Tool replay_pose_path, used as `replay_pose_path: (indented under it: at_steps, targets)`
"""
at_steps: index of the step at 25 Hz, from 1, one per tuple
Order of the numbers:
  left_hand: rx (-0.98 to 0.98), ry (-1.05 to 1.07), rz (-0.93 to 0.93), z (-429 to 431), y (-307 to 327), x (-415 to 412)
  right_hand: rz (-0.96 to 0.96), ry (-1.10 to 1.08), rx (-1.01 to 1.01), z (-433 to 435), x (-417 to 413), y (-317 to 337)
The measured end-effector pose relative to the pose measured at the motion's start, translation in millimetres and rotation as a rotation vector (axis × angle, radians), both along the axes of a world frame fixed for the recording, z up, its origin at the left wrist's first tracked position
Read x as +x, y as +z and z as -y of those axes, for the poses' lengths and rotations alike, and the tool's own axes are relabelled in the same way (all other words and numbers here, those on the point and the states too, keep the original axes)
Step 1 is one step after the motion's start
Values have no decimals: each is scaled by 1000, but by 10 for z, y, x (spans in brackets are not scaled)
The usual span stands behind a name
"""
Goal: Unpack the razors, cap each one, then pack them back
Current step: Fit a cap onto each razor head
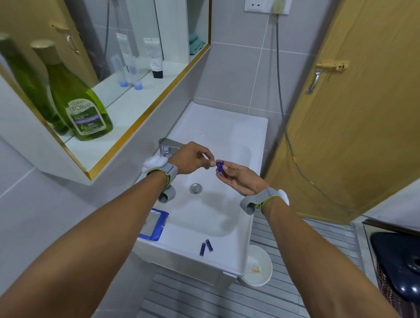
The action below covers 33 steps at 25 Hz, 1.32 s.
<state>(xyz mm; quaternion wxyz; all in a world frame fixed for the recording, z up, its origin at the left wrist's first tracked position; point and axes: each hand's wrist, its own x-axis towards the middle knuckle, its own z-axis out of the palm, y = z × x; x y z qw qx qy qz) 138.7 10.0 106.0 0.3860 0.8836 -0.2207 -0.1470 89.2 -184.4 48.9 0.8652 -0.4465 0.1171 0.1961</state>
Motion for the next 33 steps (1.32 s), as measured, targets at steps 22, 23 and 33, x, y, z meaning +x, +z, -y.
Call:
replay_pose_path:
  at_steps: [22,23,33]
  targets:
    - [98,-27,-4,19,58,95,10,-41,20,-59,-33,80]
    - [104,-31,-4,16,67,104,10,-51,24,-70,-26,84]
    - [137,16,67,-46,-108,60,-75,-93,46,-195,26,-83]
